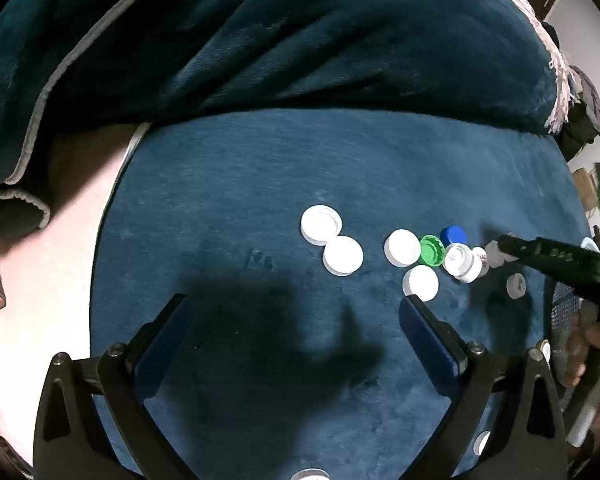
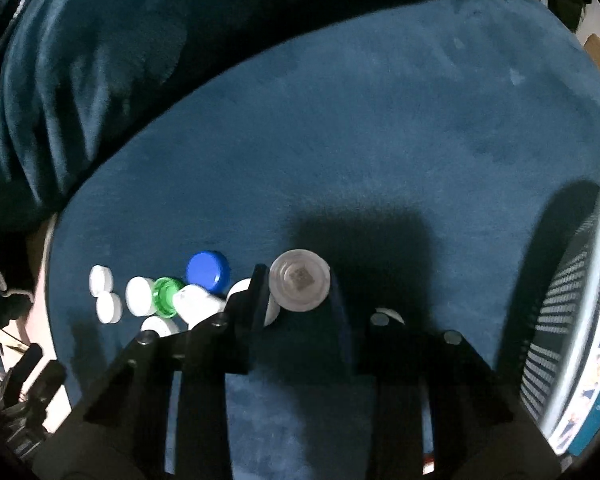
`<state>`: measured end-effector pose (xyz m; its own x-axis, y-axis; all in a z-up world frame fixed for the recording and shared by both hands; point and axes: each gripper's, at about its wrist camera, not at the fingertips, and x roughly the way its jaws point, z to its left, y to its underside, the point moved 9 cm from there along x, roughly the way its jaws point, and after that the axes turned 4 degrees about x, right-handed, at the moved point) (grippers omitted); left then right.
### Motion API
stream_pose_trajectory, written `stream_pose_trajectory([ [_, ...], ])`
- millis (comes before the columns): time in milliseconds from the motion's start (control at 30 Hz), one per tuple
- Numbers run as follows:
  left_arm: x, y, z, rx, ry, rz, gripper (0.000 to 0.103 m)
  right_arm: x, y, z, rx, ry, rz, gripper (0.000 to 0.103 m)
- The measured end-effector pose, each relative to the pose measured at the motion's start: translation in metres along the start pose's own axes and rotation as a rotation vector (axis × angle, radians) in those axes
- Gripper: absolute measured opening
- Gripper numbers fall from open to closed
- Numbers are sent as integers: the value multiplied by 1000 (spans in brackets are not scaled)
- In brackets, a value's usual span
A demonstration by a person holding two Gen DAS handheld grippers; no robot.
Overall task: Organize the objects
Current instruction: 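Move both open tools back over the caps on the blanket, then grasp a white cap with the left tool while the right tool grasps a grey-white cap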
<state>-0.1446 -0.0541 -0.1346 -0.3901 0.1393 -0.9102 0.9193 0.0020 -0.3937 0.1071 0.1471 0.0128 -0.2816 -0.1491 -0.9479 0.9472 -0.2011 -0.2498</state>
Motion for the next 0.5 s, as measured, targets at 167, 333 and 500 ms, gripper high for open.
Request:
stream_pose_trajectory([
  [167,-2,2,-6,9,-1,2,102,-29,13,18,-33,-94,24,33],
  [333,-3,6,-8,17,-7,11,102,-31,19,28,28,-222,61,48],
  [500,-1,8,-5,32,-24,13,102,-9,5,-3,4,-9,-4,48],
])
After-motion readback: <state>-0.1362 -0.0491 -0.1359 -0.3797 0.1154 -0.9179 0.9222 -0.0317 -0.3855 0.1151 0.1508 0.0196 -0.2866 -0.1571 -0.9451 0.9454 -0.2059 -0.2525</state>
